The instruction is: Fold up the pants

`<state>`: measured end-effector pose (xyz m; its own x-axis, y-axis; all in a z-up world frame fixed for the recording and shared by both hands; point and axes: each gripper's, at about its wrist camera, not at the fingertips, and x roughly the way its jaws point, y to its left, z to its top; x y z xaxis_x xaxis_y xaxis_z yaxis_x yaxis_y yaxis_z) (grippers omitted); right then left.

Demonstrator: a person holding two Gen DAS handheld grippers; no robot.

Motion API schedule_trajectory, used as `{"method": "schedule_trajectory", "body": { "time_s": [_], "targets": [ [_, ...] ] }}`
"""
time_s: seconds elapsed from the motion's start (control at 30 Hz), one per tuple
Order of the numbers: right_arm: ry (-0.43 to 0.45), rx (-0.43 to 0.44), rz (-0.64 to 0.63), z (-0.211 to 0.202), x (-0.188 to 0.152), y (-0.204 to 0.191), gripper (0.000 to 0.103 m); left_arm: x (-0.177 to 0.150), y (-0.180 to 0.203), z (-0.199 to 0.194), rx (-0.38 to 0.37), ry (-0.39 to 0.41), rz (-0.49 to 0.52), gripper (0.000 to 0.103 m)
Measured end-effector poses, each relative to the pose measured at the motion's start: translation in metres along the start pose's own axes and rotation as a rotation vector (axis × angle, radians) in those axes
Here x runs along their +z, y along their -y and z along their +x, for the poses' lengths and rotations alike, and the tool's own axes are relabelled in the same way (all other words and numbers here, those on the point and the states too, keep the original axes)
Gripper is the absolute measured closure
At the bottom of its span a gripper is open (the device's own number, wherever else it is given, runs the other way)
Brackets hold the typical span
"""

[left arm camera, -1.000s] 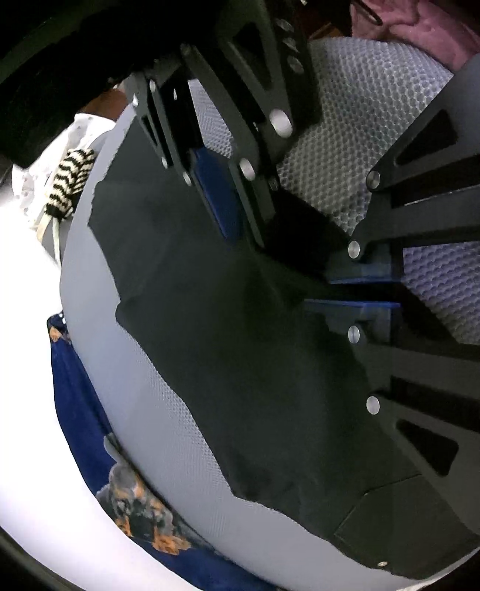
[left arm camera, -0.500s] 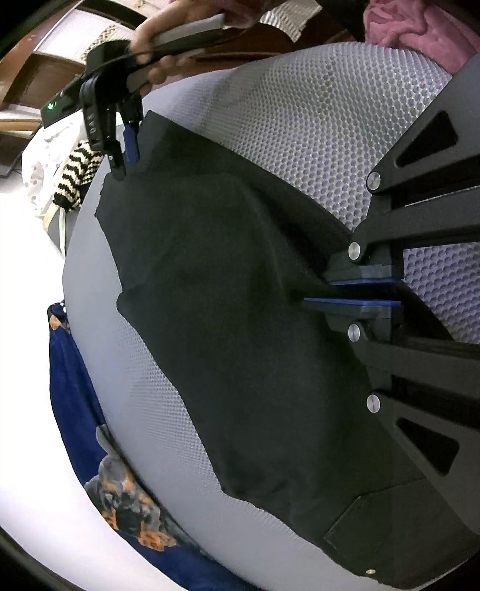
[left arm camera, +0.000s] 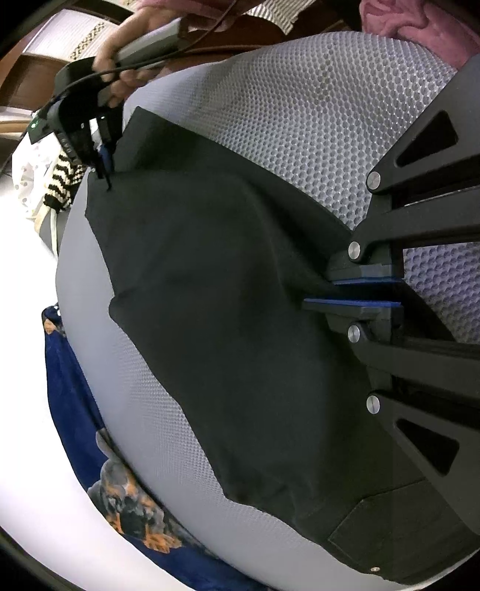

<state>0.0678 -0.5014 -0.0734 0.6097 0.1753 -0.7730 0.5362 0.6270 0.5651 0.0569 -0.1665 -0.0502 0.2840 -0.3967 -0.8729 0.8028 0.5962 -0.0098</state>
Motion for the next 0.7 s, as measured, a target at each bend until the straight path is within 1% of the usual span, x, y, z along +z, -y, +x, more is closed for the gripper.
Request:
{"method": "schedule_trajectory", "body": {
  "time_s": [0.1, 0.23, 0.3, 0.4, 0.47, 0.53, 0.57, 0.63, 0.7],
  "targets": [
    [-0.011, -0.007, -0.036, -0.004, 0.011, -0.019, 0.094, -0.001, -0.005, -0.001, -0.025, 0.010, -0.029, 0.098],
    [-0.035, -0.038, -0.142, 0.010, 0.034, -0.068, 0.094, -0.003, -0.009, -0.002, -0.043, 0.015, -0.056, 0.098],
    [-0.050, -0.038, -0.194, 0.027, 0.046, -0.096, 0.093, -0.004, -0.011, -0.002, -0.053, 0.014, -0.071, 0.098],
    [-0.083, -0.015, -0.224, 0.057, 0.059, -0.122, 0.089, -0.006, -0.016, -0.002, -0.062, 0.012, -0.104, 0.098],
    [-0.121, 0.000, -0.257, 0.083, 0.064, -0.139, 0.089, -0.007, -0.020, 0.000, -0.075, 0.010, -0.136, 0.098],
    [-0.172, 0.013, -0.274, 0.102, 0.066, -0.148, 0.083, -0.008, -0.021, 0.001, -0.077, 0.005, -0.146, 0.098],
    [-0.186, 0.016, -0.280, 0.107, 0.068, -0.151, 0.083, -0.008, -0.022, 0.002, -0.077, 0.003, -0.150, 0.098],
    [-0.175, 0.036, -0.278, 0.102, 0.072, -0.150, 0.083, -0.008, -0.022, 0.002, -0.084, 0.004, -0.155, 0.098],
    [-0.140, 0.058, -0.266, 0.084, 0.080, -0.143, 0.083, -0.009, -0.023, 0.003, -0.099, 0.001, -0.168, 0.098]
  ]
}}
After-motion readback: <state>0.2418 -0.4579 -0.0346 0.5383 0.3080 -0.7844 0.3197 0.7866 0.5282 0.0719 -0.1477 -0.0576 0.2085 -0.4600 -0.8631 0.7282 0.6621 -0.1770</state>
